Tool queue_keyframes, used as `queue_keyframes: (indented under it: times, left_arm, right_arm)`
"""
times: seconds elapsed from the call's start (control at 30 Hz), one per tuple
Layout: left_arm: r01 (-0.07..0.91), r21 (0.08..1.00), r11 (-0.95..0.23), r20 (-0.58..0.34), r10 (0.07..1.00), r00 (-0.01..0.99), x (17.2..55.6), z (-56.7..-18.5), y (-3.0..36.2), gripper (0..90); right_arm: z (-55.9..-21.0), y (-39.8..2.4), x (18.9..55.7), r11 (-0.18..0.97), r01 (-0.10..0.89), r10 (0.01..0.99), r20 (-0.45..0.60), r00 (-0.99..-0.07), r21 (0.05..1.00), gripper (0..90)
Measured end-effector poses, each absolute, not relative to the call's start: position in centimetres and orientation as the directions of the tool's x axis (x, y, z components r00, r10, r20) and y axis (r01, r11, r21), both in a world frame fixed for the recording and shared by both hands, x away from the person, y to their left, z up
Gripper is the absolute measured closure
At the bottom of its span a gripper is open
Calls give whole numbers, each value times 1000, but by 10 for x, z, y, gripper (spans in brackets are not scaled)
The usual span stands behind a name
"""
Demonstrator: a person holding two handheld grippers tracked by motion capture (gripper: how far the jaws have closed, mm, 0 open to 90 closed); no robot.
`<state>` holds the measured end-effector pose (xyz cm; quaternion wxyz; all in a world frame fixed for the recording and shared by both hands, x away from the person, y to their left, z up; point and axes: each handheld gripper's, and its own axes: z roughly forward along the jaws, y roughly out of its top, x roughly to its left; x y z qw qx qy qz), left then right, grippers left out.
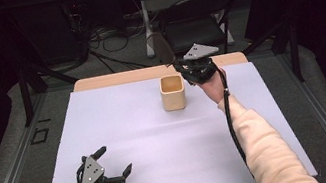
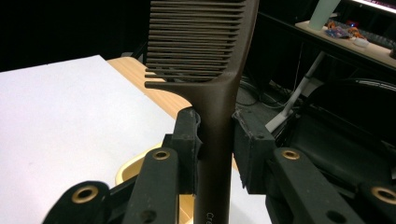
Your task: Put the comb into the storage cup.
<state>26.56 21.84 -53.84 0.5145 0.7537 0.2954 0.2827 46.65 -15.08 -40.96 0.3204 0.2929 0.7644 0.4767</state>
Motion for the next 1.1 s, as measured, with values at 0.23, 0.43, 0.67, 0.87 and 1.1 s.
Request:
queue_keyframes:
  times: [0.23, 0.43, 0.67, 0.87, 1.1]
  left_arm:
    - [155, 943, -294, 120, 737, 666, 266, -539, 218, 1]
    - [153, 943, -296, 122, 735, 667, 266, -538, 219, 1]
    - [152, 943, -295, 122, 735, 667, 266, -538, 219, 1]
    - [154, 943, -294, 120, 736, 666, 266, -538, 218, 1]
    - [152, 943, -295, 122, 735, 667, 266, -538, 218, 1]
  right_arm:
    - [-410, -144, 468, 378, 121, 747, -225, -626, 918, 717]
    - [-410, -139, 470, 378, 107, 746, -235, -623, 920, 717]
    - [-408, -137, 472, 370, 89, 747, -239, -620, 925, 717]
    - [-406, -133, 472, 376, 70, 740, -254, -623, 924, 718]
    - [-407, -128, 472, 367, 55, 740, -256, -622, 928, 718]
